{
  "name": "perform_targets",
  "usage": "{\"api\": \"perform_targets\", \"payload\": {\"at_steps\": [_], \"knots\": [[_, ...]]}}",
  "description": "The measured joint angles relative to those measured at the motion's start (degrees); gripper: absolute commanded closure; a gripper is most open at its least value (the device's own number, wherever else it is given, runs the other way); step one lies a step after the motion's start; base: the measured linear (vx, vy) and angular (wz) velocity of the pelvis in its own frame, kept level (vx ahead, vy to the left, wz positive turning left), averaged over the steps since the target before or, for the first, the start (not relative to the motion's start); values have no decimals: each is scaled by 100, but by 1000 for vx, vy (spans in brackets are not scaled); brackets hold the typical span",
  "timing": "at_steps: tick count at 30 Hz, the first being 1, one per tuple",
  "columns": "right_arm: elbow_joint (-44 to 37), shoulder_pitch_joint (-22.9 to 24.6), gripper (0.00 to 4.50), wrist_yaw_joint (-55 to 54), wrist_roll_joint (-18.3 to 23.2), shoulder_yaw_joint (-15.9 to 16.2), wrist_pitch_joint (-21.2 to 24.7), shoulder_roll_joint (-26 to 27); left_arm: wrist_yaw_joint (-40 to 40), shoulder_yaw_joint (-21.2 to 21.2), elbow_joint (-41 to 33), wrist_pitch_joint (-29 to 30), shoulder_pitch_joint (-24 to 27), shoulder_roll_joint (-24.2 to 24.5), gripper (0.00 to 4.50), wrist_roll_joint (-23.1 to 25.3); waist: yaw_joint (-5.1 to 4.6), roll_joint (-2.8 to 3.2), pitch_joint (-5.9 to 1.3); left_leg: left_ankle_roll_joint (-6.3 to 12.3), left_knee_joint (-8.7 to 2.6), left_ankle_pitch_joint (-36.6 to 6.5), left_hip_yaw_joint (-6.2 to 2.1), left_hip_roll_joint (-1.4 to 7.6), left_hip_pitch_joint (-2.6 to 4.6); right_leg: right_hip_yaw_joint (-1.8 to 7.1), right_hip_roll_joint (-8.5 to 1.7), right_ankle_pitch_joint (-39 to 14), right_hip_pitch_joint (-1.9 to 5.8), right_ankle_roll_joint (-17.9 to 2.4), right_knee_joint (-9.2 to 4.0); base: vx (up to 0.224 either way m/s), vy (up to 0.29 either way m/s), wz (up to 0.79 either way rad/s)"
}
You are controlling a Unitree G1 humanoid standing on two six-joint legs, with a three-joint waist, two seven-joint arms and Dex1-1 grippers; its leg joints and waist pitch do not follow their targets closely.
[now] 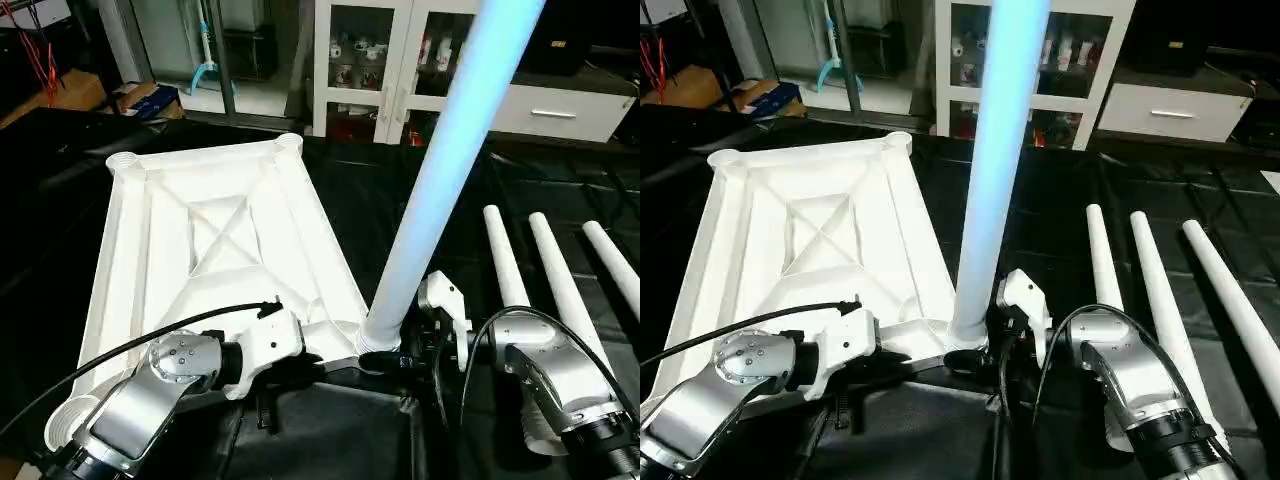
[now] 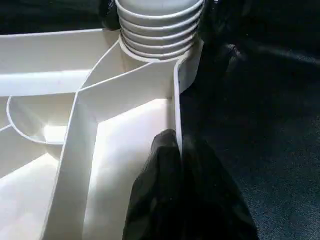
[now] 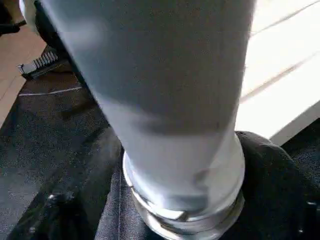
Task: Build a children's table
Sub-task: Rotate leg to tighten
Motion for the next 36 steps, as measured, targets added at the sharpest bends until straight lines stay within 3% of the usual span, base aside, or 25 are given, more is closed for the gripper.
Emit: {"api": "perform_targets", "payload": {"at_steps": [7,15,22,23,28,36], "knots": [[8,-4,168,-21,-14,0,0,23,-17,2,0,-5,0,22,450,1,2,0,0,-2,1,1,0,1,0,0,0,-1,-2,1,8,0,0,0],[172,-8,172,-240,-52,-44,-102,203,103,28,17,16,2,16,450,52,-14,-6,-3,-8,4,4,0,3,12,0,0,-3,-5,5,36,0,0,0],[787,-338,173,-1598,-338,-136,-290,1000,691,224,348,326,-195,-319,450,208,-211,-23,-6,-13,6,7,-6,4,36,-4,1,-24,-8,40,44,0,0,0],[928,-445,173,-2003,-439,-171,-279,1198,829,271,468,433,-286,-402,450,272,-273,-29,-3,-13,11,7,-13,4,35,-8,1,-24,-12,40,45,0,0,0],[1351,-740,173,-3874,-736,-504,-132,2145,1544,314,1007,883,-820,-999,450,512,-397,-38,25,-13,17,7,-47,-1,26,-39,0,-26,-21,44,-12,-32,4,-4],[1594,-858,173,-4717,-848,-652,-265,2576,1862,323,1265,1160,-1084,-1316,450,570,-426,-34,35,-12,22,6,-54,-35,13,-33,-22,-26,-20,44,-67,0,0,0]]}}
